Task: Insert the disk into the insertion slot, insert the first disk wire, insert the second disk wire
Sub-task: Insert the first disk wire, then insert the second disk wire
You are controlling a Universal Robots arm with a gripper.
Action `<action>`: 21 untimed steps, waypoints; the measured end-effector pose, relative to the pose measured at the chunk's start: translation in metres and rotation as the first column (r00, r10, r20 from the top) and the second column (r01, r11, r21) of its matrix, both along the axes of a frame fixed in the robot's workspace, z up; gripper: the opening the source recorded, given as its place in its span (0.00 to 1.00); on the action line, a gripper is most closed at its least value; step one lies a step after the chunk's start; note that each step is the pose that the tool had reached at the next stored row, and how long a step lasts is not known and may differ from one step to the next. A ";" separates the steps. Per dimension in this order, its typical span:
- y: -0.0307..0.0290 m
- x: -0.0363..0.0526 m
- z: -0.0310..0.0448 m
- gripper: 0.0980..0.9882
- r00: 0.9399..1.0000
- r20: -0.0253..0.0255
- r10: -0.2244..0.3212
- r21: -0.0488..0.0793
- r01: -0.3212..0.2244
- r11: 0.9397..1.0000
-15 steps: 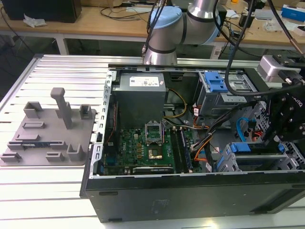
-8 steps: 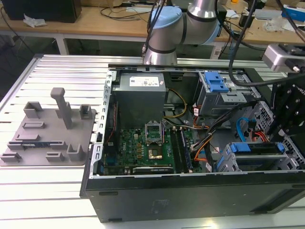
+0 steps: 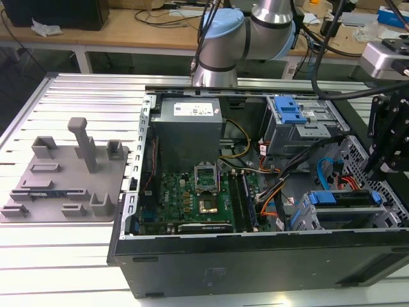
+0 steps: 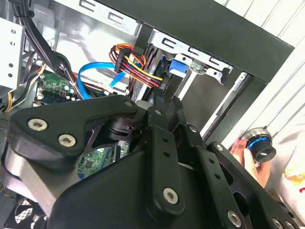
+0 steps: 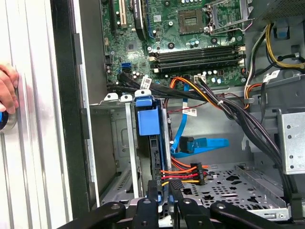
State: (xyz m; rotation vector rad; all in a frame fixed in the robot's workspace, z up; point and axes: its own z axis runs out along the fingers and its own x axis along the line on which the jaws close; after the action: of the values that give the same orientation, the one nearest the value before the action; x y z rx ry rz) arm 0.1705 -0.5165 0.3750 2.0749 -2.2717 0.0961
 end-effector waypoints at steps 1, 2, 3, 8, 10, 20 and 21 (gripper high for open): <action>0.0000 0.0000 0.0000 0.16 1.000 0.000 0.000 0.000 0.000 1.000; 0.0000 0.0000 0.0000 0.16 1.000 0.000 0.000 0.000 0.000 1.000; 0.0000 -0.0001 0.0000 0.16 1.000 0.000 0.000 0.000 0.000 1.000; 0.0000 -0.0001 0.0000 0.16 1.000 0.000 0.000 0.000 0.000 1.000; 0.0000 -0.0002 0.0000 0.16 1.000 0.000 0.000 0.000 0.000 1.000; 0.0282 -0.0002 0.0004 0.31 1.000 0.000 0.000 -0.023 0.000 1.000; 0.0323 -0.0010 0.0006 0.31 1.000 0.000 0.000 -0.037 0.000 0.999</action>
State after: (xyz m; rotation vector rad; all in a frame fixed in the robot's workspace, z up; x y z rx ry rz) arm 0.1695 -0.4842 0.3756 2.0565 -2.2525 0.1364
